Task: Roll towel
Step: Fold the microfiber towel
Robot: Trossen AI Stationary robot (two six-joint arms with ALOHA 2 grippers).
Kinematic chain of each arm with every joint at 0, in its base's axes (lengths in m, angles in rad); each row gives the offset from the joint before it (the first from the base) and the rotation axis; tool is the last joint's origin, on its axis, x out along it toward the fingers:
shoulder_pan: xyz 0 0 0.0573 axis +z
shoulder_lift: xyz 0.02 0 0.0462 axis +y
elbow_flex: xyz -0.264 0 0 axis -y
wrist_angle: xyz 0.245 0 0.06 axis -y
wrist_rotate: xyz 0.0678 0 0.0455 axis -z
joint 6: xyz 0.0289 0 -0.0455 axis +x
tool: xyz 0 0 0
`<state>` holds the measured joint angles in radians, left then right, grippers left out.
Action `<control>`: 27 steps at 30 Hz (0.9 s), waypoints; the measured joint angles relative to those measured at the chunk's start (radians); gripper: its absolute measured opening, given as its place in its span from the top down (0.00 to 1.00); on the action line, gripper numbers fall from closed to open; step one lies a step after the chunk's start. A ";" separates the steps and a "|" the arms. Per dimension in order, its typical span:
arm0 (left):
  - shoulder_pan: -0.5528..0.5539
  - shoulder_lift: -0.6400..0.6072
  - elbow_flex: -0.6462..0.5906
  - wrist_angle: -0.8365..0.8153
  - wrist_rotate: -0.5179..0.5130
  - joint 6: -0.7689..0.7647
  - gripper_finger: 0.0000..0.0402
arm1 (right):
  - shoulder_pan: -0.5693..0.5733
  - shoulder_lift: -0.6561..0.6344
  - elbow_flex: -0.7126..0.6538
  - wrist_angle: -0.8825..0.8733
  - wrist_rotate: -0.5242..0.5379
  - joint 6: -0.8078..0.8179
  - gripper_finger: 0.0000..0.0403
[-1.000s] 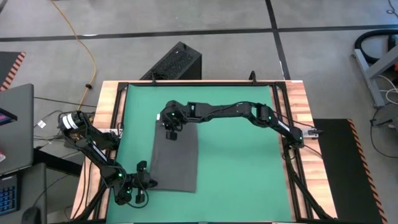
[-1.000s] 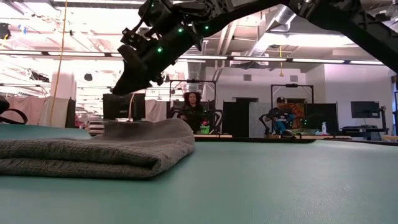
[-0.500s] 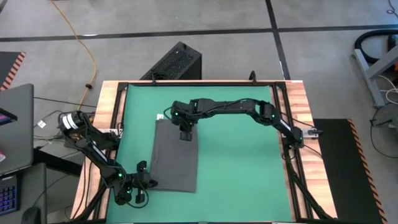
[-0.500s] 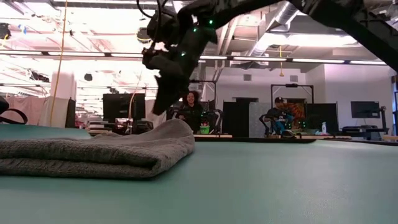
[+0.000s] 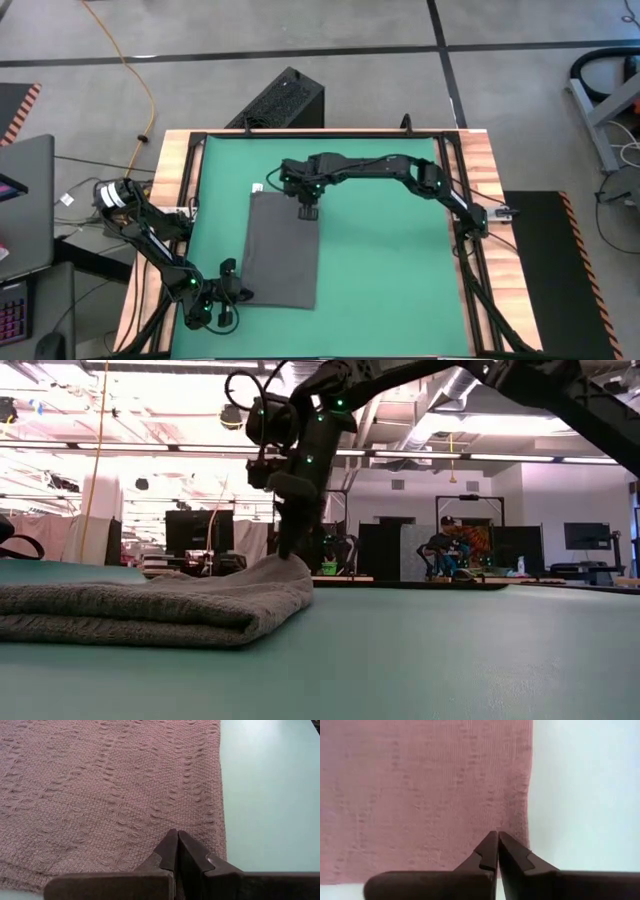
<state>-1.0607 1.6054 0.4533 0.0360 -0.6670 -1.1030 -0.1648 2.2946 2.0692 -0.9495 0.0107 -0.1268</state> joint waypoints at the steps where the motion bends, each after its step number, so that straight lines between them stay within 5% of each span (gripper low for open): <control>1: 0.000 0.000 0.000 0.000 0.000 0.000 1.00 | -0.002 0.000 -0.012 0.013 -0.002 -0.002 0.92; 17: 0.000 0.000 0.000 0.000 0.000 0.000 1.00 | -0.023 0.001 -0.182 0.134 0.040 0.028 0.93; 27: 0.000 0.000 0.000 0.004 -0.002 -0.008 1.00 | -0.046 -0.014 -0.003 0.085 0.115 0.014 0.90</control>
<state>-1.0607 1.6054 0.4530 0.0398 -0.6693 -1.1107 -0.2104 2.2803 2.0659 -0.8642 0.1261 -0.1131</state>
